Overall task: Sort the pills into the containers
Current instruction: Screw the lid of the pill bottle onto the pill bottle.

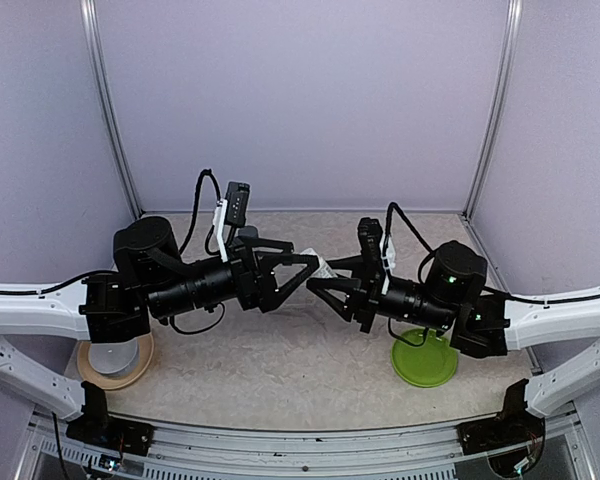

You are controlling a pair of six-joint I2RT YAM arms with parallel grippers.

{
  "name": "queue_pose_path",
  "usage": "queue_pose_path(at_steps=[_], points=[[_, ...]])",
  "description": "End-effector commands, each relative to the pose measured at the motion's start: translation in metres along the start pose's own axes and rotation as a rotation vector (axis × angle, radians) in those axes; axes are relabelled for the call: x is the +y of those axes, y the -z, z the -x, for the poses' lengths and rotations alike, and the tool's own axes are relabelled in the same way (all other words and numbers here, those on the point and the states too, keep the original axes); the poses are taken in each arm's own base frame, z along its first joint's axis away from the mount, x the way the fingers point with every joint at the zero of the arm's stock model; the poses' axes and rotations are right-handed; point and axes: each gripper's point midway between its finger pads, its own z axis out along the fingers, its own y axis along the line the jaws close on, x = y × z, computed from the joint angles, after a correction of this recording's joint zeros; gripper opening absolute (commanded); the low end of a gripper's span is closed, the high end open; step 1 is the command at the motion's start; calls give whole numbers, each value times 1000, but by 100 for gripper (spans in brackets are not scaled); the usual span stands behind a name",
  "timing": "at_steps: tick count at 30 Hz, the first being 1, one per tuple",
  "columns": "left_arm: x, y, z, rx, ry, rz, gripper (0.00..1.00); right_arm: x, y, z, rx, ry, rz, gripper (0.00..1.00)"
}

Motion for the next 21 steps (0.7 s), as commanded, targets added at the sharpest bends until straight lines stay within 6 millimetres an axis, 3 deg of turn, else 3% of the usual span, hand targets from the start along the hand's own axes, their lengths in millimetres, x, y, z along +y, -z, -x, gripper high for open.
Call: queue_pose_path(at_steps=[1, 11, 21], points=[[3, -1, 1, 4, -7, 26, 99, -4, -1, 1, 25, 1, -37, 11], [3, -8, -9, 32, 8, 20, 99, 2, -15, -7, 59, -32, 6, 10], [3, -9, -11, 35, -1, 23, 99, -4, -26, -24, 123, -50, -21, 10]])
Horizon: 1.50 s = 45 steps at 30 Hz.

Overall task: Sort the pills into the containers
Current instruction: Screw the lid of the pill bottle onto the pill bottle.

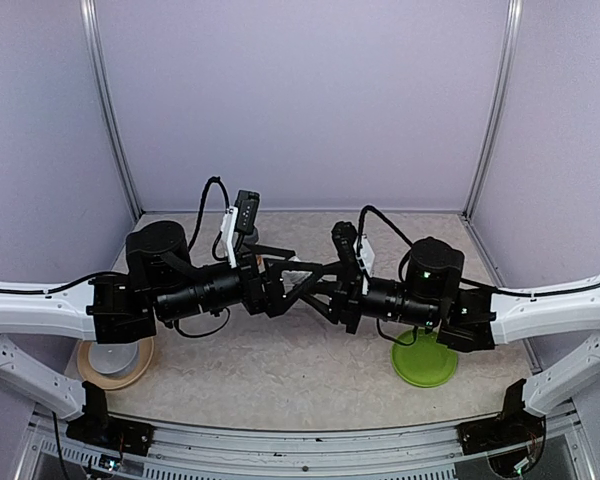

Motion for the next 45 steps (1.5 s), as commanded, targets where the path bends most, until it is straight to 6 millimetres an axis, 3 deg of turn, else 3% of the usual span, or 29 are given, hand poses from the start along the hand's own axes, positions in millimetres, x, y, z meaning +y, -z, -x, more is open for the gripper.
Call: queue_pose_path(at_steps=[1, 12, 17, 23, 30, 39, 45], points=[[-7, -3, 5, -9, -6, -15, 99, 2, -10, -1, 23, -19, 0, 10], [-17, -3, 5, -19, -2, -67, 99, 16, -28, -26, 73, -44, 77, 10], [-19, 0, 8, -27, -6, -72, 99, 19, -31, -27, 72, -48, 94, 10], [0, 12, 14, -48, 8, 20, 99, 16, -17, -13, 35, -8, 66, 10], [36, 21, 11, -5, 140, 170, 96, 12, -1, -6, 24, 69, 27, 11], [47, 14, -3, 99, 202, 230, 93, 1, 6, 1, 33, 135, -40, 11], [44, 11, 0, 93, 223, 195, 85, 0, 7, 0, 37, 155, -45, 11]])
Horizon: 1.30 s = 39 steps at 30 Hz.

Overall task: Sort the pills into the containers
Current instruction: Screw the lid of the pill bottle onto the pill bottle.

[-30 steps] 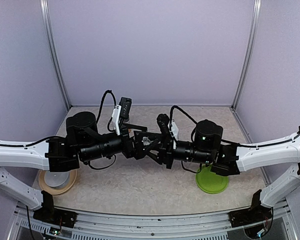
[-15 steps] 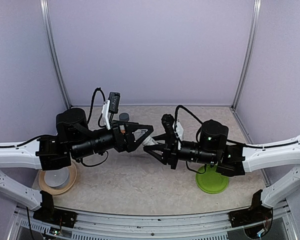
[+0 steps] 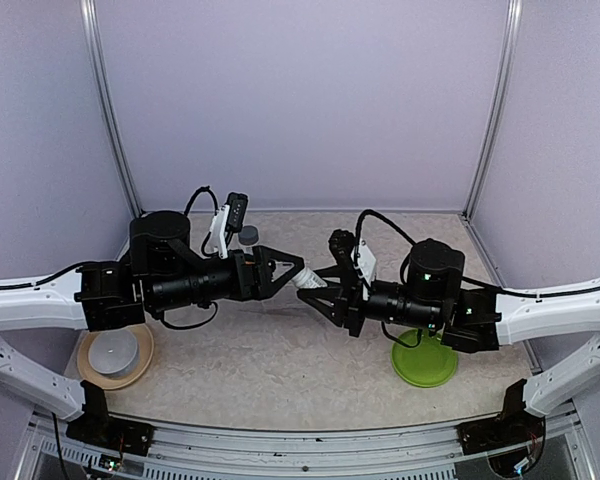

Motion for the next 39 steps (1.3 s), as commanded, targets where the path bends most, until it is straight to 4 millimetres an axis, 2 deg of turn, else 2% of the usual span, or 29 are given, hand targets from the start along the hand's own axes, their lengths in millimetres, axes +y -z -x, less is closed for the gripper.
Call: queue_pose_path(at_steps=[1, 6, 11, 13, 22, 27, 39], points=[[-6, -2, 7, 8, 26, -28, 83, -1, 5, 8, -13, 30, -16, 11], [-7, -9, 4, 31, 32, -37, 76, -1, 4, 7, -12, 32, -15, 11], [-9, -12, 4, 42, 39, -58, 63, -1, 3, 6, -6, 35, -17, 11], [-9, -12, 6, 39, 39, -64, 54, -1, 3, 5, -4, 36, -18, 11], [-15, -12, 2, 49, 33, -116, 32, -2, 3, 5, -5, 33, -22, 11], [-24, -12, -3, 63, 23, -176, 28, 1, 4, 11, -27, 10, -4, 11], [-43, -6, -8, 62, -71, -294, 28, 12, 9, 20, -62, -93, 93, 10]])
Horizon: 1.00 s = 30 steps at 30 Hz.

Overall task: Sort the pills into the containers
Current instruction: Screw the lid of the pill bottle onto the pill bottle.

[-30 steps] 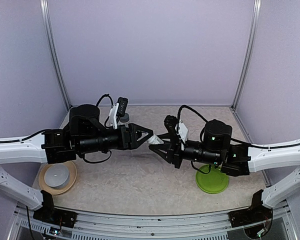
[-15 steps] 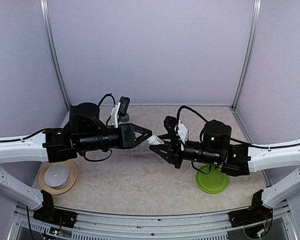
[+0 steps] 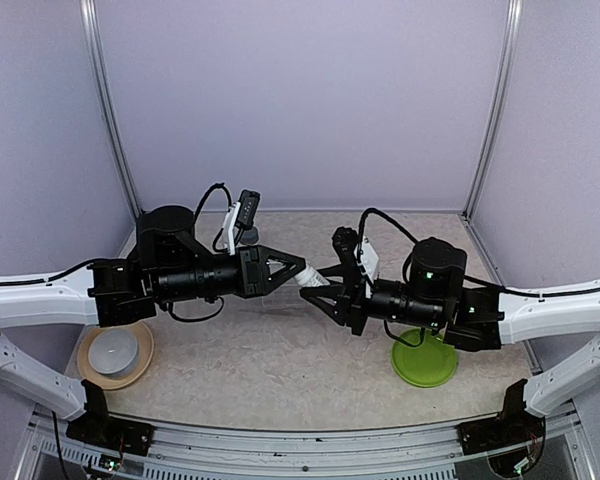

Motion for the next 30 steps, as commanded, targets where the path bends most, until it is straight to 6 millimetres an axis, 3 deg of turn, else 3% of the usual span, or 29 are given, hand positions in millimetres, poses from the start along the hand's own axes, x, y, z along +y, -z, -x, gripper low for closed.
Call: queue_pose_path(at_steps=[1, 23, 27, 30], points=[[-30, 2, -4, 14, -81, -155, 28, 15, 7, 21, -73, -77, 115, 10], [-67, 16, -17, 42, -225, -353, 26, 46, 31, 31, -68, -389, 559, 11], [-58, 14, -13, 27, -209, -294, 34, 42, 27, 25, -46, -383, 528, 11], [-47, 14, -6, 3, -185, -235, 45, 33, 23, 19, -30, -357, 461, 11]])
